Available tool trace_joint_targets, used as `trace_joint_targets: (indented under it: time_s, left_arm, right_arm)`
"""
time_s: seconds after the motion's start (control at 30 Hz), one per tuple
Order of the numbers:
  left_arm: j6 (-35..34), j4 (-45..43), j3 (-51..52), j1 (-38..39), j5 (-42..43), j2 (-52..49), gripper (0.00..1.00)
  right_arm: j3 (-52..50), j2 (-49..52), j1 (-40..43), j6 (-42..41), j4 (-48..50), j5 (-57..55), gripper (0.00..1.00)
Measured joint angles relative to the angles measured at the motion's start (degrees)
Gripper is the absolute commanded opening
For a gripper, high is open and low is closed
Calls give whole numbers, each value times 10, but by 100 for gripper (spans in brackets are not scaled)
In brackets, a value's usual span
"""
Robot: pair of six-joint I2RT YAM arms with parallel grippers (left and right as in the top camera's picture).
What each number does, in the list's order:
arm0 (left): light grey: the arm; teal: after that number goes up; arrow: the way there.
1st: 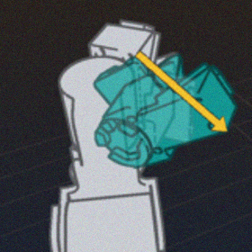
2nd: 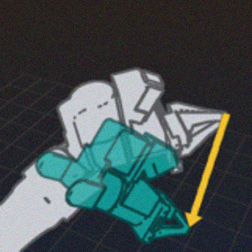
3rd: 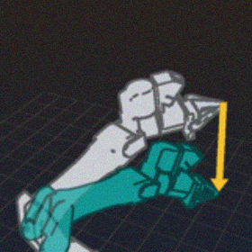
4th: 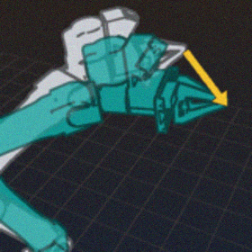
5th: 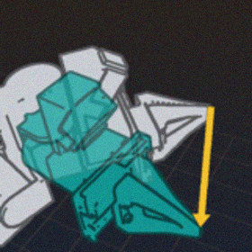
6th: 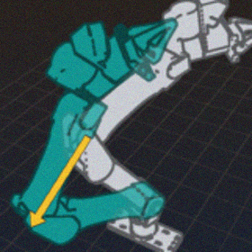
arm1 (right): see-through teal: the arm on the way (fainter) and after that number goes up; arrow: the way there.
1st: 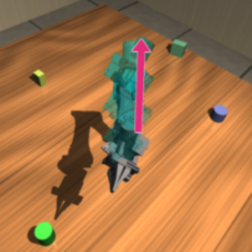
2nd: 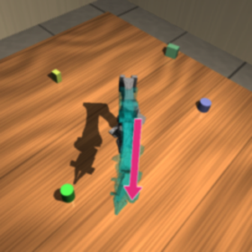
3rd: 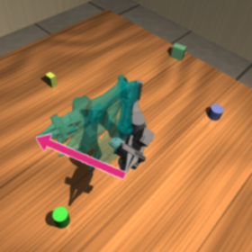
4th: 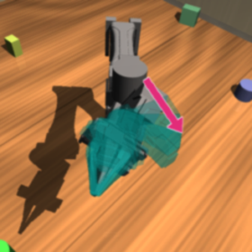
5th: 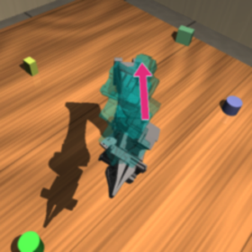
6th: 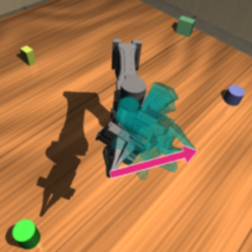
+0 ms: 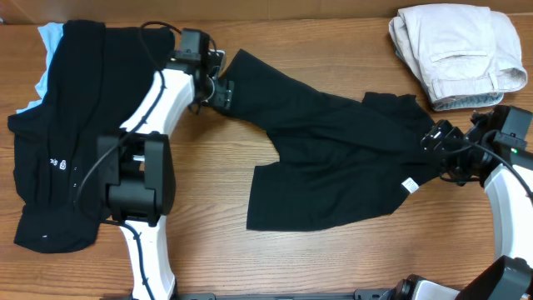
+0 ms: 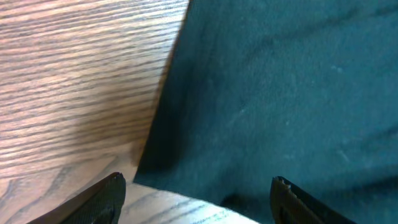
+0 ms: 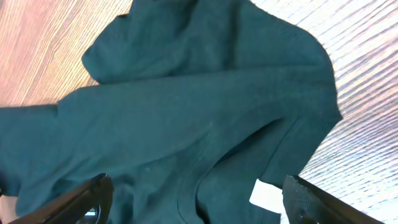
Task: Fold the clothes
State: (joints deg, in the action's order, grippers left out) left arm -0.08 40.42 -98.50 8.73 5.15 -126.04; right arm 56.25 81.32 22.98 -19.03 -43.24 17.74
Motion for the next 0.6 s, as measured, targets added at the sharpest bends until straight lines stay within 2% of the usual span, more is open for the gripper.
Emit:
trace_joint_targets:
  time_s: [0.47,0.57,0.6]
  left_arm:
    - [0,-98,82,-5,-37,0,72]
    - [1,-107,89,-6,-39,0,54]
    - [1,-108,89,-6,-39,0,45]
  right_arm:
    - [0,0,0,0,1,-6,91]
    - [0,0,0,0,1,-6,90]
    - [0,0,0,0,1,-6,90]
